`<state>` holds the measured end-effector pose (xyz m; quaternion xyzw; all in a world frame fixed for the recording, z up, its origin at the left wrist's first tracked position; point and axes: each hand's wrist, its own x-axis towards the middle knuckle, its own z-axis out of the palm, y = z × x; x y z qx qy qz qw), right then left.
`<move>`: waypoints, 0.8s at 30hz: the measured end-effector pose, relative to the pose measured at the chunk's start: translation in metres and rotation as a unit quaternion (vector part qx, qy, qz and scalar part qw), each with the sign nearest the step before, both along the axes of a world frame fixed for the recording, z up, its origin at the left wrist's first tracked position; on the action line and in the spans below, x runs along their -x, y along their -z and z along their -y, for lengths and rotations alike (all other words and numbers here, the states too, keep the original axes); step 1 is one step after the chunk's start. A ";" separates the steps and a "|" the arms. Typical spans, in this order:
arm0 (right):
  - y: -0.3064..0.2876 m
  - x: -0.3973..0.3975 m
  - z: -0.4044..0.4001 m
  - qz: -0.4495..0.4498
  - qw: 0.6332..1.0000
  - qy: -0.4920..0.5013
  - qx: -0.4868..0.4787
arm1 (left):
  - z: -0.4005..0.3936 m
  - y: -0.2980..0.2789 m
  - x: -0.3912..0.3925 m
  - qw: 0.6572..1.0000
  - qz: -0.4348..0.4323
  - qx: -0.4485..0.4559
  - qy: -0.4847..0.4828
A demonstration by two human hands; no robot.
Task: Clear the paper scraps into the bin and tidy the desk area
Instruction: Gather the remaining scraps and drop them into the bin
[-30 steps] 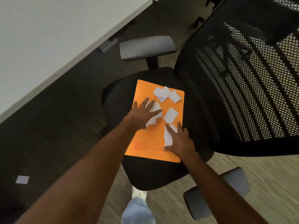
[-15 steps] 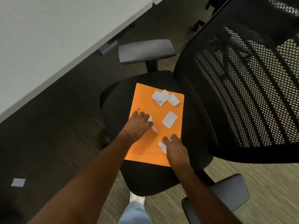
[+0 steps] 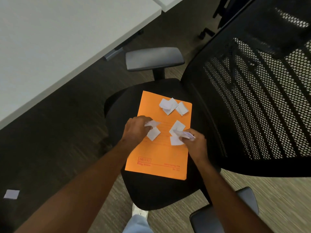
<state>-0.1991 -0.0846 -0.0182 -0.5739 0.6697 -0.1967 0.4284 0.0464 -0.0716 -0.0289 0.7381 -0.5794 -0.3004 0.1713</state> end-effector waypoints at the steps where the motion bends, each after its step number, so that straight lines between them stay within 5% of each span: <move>1: -0.001 0.000 0.008 0.011 1.000 0.004 -0.009 | 0.001 0.000 -0.003 0.999 -0.021 -0.020 -0.026; 6: 0.004 -0.016 0.047 -0.052 0.997 -0.009 -0.062 | 0.004 -0.002 -0.006 0.996 -0.023 -0.083 -0.009; 10: 0.016 -0.032 0.052 -0.228 0.965 -0.114 -0.067 | 0.005 0.000 0.006 0.981 0.105 -0.103 0.130; 14: 0.026 -0.044 0.041 -0.370 0.914 -0.163 -0.023 | 0.006 0.005 0.019 0.927 0.280 -0.096 0.230; 24: 0.032 -0.036 0.042 -0.310 0.936 -0.169 -0.014 | 0.010 0.003 0.037 0.908 0.333 -0.086 0.240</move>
